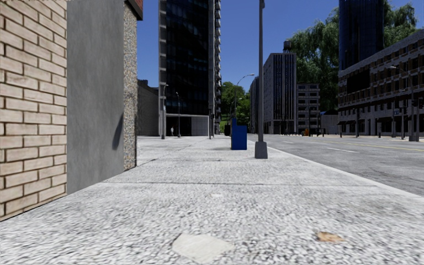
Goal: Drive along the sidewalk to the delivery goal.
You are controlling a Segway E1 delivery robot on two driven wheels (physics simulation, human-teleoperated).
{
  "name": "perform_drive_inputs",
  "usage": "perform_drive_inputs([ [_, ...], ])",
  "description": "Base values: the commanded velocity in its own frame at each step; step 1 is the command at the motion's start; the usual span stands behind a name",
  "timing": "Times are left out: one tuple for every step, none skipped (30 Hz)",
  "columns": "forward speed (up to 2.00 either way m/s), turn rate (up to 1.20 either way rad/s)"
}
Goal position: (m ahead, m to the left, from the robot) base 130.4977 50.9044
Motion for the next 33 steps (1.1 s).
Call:
perform_drive_inputs([
  [2.00,0.00],
  [2.00,0.00],
  [2.00,0.00],
  [2.00,0.00],
  [2.00,0.00],
  [2.00,0.00],
  [2.00,0.00],
  [2.00,0.00],
  [2.00,0.00],
  [2.00,0.00],
  [2.00,0.00],
  [2.00,0.00],
  [2.00,0.00],
  [2.00,0.00],
  [2.00,0.00],
  [2.00,0.00],
  [2.00,0.00],
  [2.00,0.00],
  [2.00,0.00],
  [2.00,0.00],
  [2.00,0.00],
  [2.00,0.00],
  [2.00,0.00],
  [2.00,0.00],
  [2.00,0.00],
  [2.00,0.00],
  [2.00,0.00],
  [2.00,0.00],
  [2.00,0.00],
  [2.00,0.00],
  [2.00,0.00],
  [2.00,0.00],
  [2.00,0.00],
])
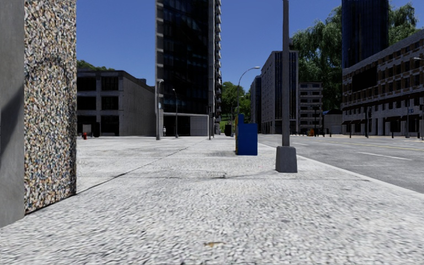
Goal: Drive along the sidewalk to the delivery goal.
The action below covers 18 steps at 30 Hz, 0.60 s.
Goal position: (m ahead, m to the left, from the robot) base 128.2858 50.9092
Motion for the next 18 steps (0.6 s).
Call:
perform_drive_inputs([
  [2.00,0.00],
  [2.00,0.00],
  [2.00,0.00],
  [2.00,0.00],
  [2.00,0.00],
  [2.00,0.05],
  [2.00,0.05],
  [2.00,0.54],
  [2.00,1.03],
  [2.00,1.20],
  [2.00,1.20],
  [2.00,0.85],
  [2.00,0.35],
  [2.00,0.20],
  [2.00,0.11],
  [2.00,0.01],
  [2.00,0.00],
  [2.00,0.00],
])
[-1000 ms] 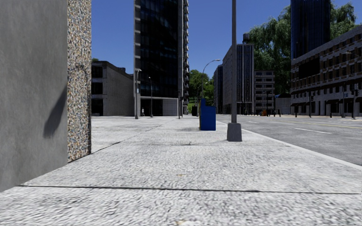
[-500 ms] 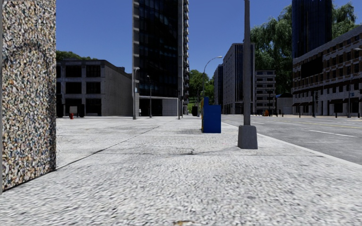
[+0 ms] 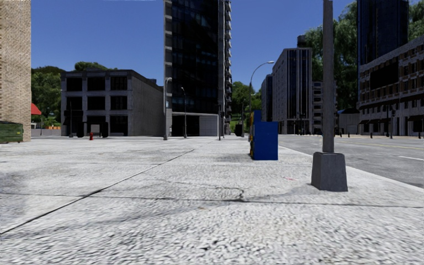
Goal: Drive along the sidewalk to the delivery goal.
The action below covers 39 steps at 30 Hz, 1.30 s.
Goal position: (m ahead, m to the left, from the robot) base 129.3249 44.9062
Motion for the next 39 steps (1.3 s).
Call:
perform_drive_inputs([
  [2.00,0.00],
  [2.00,0.00],
  [2.00,0.00],
  [2.00,0.00],
  [2.00,0.00],
  [2.00,0.00],
  [2.00,0.00],
  [2.00,0.00],
  [2.00,0.00],
  [2.00,0.00],
  [2.00,0.00],
  [2.00,0.00],
  [2.00,0.00],
  [2.00,0.00],
  [2.00,0.00],
  [2.00,0.00],
  [2.00,0.00],
  [2.00,0.00],
  [2.00,0.00],
  [2.00,0.00],
  [2.00,0.00],
  [2.00,0.00],
  [2.00,0.00],
  [2.00,0.00],
  [2.00,0.00],
  [2.00,0.00],
  [2.00,0.00],
  [2.00,0.00],
  [2.00,0.00],
  [2.00,0.00],
  [2.00,0.00],
  [2.00,0.00],
  [2.00,0.00],
  [2.00,0.00],
  [2.00,0.00],
  [2.00,0.00],
  [2.00,0.00],
  [2.00,0.00],
  [2.00,0.00],
])
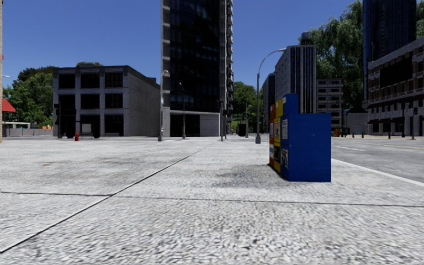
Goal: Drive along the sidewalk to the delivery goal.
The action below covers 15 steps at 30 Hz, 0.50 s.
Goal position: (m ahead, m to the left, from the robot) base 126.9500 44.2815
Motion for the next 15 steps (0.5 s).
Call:
perform_drive_inputs([
  [2.00,0.00],
  [2.00,0.00],
  [2.00,0.00],
  [2.00,0.00],
  [2.00,0.00],
  [2.00,0.00],
  [2.00,0.00],
  [2.00,0.00],
  [2.00,0.00],
  [2.00,0.00],
  [2.00,0.00],
  [2.00,0.00],
  [2.00,0.00],
  [2.00,0.00],
  [2.00,0.00],
])
